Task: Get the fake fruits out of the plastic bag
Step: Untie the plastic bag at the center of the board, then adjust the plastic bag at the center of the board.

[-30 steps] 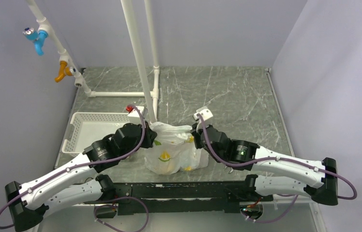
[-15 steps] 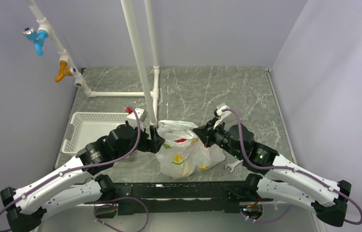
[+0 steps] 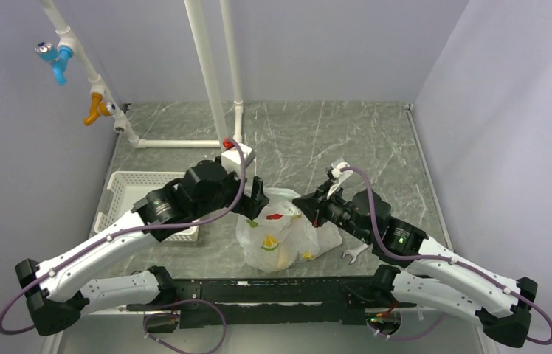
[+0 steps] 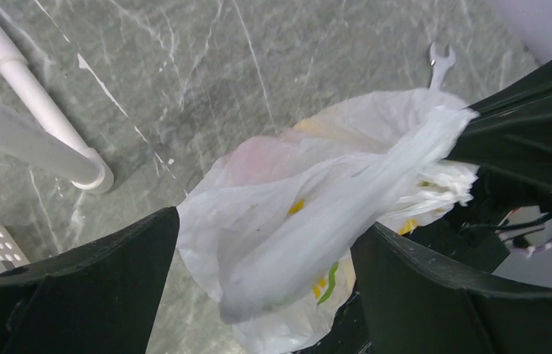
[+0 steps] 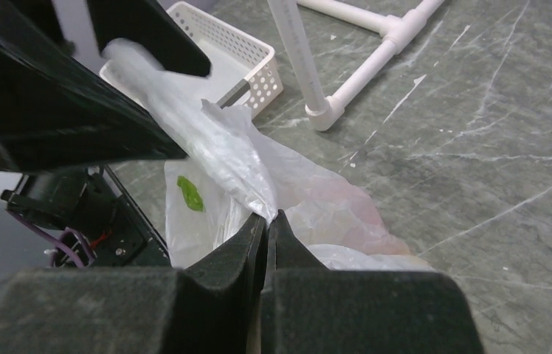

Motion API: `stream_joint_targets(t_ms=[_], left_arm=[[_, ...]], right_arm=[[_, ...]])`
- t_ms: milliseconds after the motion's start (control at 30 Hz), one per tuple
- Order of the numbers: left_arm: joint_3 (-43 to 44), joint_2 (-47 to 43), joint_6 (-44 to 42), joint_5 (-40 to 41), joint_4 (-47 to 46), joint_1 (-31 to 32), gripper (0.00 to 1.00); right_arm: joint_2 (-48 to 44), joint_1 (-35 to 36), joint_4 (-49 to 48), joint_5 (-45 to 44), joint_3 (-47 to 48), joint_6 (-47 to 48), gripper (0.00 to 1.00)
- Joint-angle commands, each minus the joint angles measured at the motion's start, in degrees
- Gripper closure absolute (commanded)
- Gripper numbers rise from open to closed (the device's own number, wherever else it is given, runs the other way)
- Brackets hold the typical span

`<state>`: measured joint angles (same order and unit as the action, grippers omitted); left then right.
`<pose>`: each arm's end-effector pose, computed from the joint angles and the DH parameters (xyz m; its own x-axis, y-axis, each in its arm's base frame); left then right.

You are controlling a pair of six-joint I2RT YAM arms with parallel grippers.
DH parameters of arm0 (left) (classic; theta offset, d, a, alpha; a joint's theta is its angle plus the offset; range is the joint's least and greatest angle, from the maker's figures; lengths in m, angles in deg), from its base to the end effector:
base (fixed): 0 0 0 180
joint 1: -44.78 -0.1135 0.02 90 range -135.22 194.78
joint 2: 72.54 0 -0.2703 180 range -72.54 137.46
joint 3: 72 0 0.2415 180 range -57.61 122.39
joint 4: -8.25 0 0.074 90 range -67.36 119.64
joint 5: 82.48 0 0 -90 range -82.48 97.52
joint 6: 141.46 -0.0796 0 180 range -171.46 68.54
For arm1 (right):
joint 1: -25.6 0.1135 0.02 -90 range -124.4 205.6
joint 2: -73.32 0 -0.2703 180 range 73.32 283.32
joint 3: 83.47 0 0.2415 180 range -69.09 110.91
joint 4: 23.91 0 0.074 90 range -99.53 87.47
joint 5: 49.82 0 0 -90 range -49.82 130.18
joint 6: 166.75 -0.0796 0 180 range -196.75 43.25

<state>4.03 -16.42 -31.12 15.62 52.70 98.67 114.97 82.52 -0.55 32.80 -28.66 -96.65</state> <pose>0.1478 -0.1836 0.3567 -0.4813 0.0758 -0.8733 0.5940 0.7608 -0.2613 0.1198 0.1651 0.3210 -0.3502 0.0808 -0.9332 -0.6836 0.6591 0.3136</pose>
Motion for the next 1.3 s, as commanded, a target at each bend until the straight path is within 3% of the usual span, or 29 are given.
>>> stream_joint_targets(t_ms=[0, 233, 400, 567, 733, 833, 1067, 1267], left_arm=[[1.02, 1.45, -2.32, -4.62, -2.05, -0.25, 0.10], [-7.91, -1.84, -0.16, -4.81, -8.42, -0.22, 0.02], [-9.65, -0.38, 0.32, -6.16, -12.09, -0.56, 0.04], [-4.50, 4.00, 0.16, -3.88, -8.98, -0.62, 0.31], [-2.23, 2.99, 2.10, 1.09, -7.58, -0.58, 0.70], [-1.70, 0.93, 2.65, 6.08, -6.82, -0.58, 0.99], [-3.65, -8.44, 5.59, 13.16, -10.61, -0.62, 1.00], [-0.47, -9.68, 8.91, 14.98, -8.38, -0.58, 1.00]], right_arm=[[-2.76, -0.03, -3.12, 0.36, 0.12, -1.62, 1.00], [-5.18, -0.05, -2.95, -3.23, -1.14, -4.51, 1.00], [-5.05, -0.04, -5.27, -1.60, -2.14, -4.85, 1.00], [-4.01, -0.02, -3.97, -1.47, -0.64, -4.25, 1.00], [-5.26, -0.04, -2.57, -3.73, -0.90, -5.22, 1.00], [-5.53, -0.04, -1.74, -5.82, -1.04, -6.13, 1.00], [-0.32, -0.31, 5.56, -17.84, 5.08, -6.11, 1.00], [8.05, -3.88, 8.27, -15.85, 14.21, 2.40, 1.00]])
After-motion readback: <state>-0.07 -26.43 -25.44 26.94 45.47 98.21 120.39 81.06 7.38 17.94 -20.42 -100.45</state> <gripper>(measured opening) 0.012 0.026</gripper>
